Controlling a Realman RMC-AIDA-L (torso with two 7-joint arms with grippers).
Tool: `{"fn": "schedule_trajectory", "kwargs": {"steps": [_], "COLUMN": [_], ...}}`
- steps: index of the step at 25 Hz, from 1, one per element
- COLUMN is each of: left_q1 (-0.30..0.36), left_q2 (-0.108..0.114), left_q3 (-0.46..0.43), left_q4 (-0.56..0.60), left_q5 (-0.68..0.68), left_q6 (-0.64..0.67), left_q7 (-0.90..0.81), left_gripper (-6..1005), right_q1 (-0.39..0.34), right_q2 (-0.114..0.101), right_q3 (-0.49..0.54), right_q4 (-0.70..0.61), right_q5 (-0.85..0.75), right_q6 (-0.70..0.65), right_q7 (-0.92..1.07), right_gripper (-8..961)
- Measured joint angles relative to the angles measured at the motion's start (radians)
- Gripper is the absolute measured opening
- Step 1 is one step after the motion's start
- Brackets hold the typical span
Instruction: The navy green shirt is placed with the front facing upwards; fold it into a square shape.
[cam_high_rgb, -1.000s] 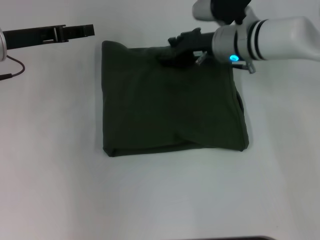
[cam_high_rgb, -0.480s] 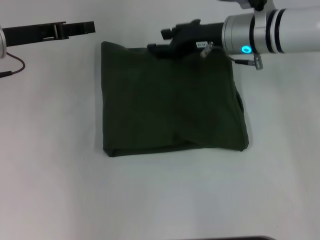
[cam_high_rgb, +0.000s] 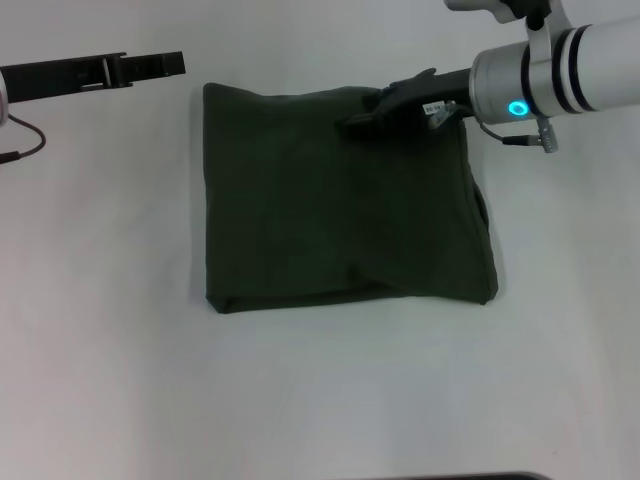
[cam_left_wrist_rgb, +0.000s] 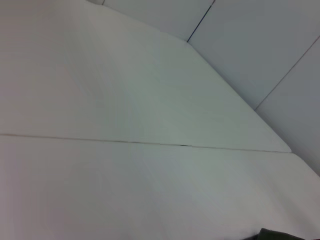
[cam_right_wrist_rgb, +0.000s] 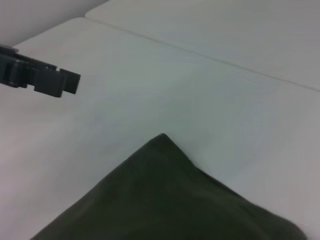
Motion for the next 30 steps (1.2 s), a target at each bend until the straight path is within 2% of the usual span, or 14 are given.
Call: {"fn": "schedule_trajectory", "kwargs": {"steps": [7,15,19,23,26,30], "left_q1": [0.002,0.003,0.003,0.002,0.0,0.001], "left_q2": [0.001,0.001,-0.001,0.001,0.003,0.005], "left_q3": [0.0,-0.001,-0.001,-0.001,-0.001,-0.001], "left_q4": [-0.001,-0.001,0.0,0.0,0.0,0.0], "left_q5": [0.0,0.0,0.0,0.0,0.0,0.0], "left_q6": [0.0,0.0,0.001,0.001,0.006,0.009], "left_q7": [0.005,-0.001,-0.001,-0.001,0.0,0.003], "left_gripper": [609,608,608,609,609,609], "right_q1": [-0.024,-0.054,-0.074,-0.057,-0.042,-0.039], "right_q2": [-0.001,-0.004,-0.007,-0.01,-0.009,-0.005], "right_q3": [0.033,0.124,0.227,0.299,0.316,0.342], "right_q4": [-0.065,-0.16,-0.212,-0.22,-0.215,-0.17], "right_q5": [-0.113,-0.229,-0.223,-0.115,-0.04,0.029], "right_q6": [-0.014,-0.05,-0.094,-0.27,-0.421,-0.554], "right_q7": [0.076,0.116,0.112,0.079,0.094,0.113], "right_gripper": [595,595,595,595,595,595]}}
